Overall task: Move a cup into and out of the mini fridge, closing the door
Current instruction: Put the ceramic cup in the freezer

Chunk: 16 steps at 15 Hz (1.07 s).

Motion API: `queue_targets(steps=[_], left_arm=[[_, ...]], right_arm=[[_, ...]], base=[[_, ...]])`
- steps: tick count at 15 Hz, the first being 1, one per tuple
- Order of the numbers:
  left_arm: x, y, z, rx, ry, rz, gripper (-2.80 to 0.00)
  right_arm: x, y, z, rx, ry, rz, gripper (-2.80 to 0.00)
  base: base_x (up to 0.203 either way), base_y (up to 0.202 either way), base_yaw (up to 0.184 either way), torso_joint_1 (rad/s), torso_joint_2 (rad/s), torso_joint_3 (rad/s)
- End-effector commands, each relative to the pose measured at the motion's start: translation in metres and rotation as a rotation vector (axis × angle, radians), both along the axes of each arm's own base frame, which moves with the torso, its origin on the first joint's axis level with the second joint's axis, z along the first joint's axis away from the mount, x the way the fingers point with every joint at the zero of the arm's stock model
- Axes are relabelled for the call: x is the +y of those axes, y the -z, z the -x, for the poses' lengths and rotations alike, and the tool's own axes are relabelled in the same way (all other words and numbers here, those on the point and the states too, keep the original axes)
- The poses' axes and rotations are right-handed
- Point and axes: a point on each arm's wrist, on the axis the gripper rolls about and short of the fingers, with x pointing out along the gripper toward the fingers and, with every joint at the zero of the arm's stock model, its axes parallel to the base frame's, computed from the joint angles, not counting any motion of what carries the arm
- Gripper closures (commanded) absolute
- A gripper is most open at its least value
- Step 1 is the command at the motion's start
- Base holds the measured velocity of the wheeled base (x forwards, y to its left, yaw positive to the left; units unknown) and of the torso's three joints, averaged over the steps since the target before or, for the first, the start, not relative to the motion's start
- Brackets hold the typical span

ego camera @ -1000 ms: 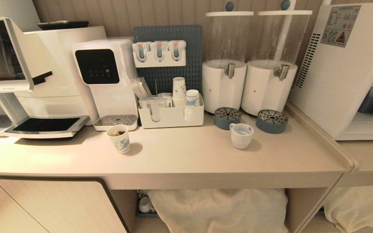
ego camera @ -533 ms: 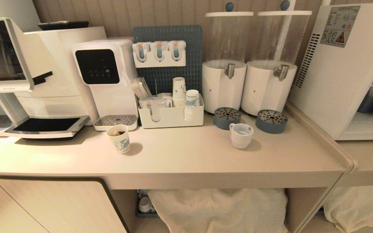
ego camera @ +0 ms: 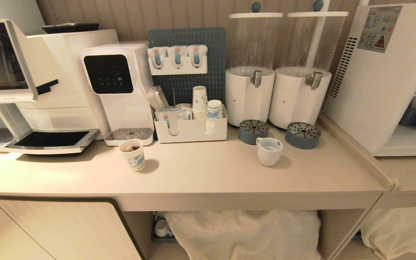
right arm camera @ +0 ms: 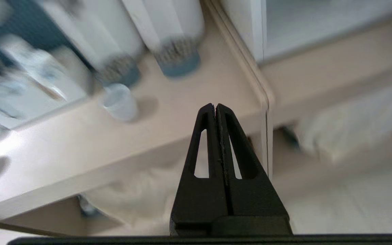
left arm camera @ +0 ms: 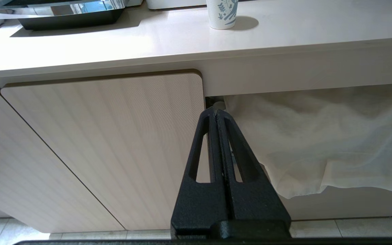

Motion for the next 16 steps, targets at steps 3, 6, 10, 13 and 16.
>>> queue_targets(steps=[3, 6, 10, 13, 16], left_arm=[[0.000, 0.000, 0.000, 0.001, 0.001, -0.007, 0.00], [0.000, 0.000, 0.000, 0.001, 0.001, -0.011, 0.00], [0.000, 0.000, 0.000, 0.002, 0.002, -0.006, 0.00], [0.000, 0.000, 0.000, 0.002, 0.003, -0.003, 0.00], [0.000, -0.001, 0.000, -0.005, 0.001, 0.002, 0.00]], right_arm=[[-0.027, 0.031, -0.091, 0.195, 0.017, -0.036, 0.00], [-0.057, 0.055, -0.119, 0.123, -0.371, -0.063, 0.00], [-0.072, 0.105, -0.158, 0.045, -0.760, 0.009, 0.00], [-0.067, 0.140, -0.190, 0.103, -0.887, -0.020, 0.00], [-0.050, 0.172, -0.227, 0.169, -0.942, 0.004, 0.00]], base=[[0.000, 0.000, 0.000, 0.000, 0.00, 0.000], [0.000, 0.000, 0.000, 0.000, 0.00, 0.000], [0.000, 0.000, 0.000, 0.000, 0.00, 0.000], [0.000, 0.000, 0.000, 0.000, 0.00, 0.000], [0.000, 0.000, 0.000, 0.000, 0.00, 0.000]])
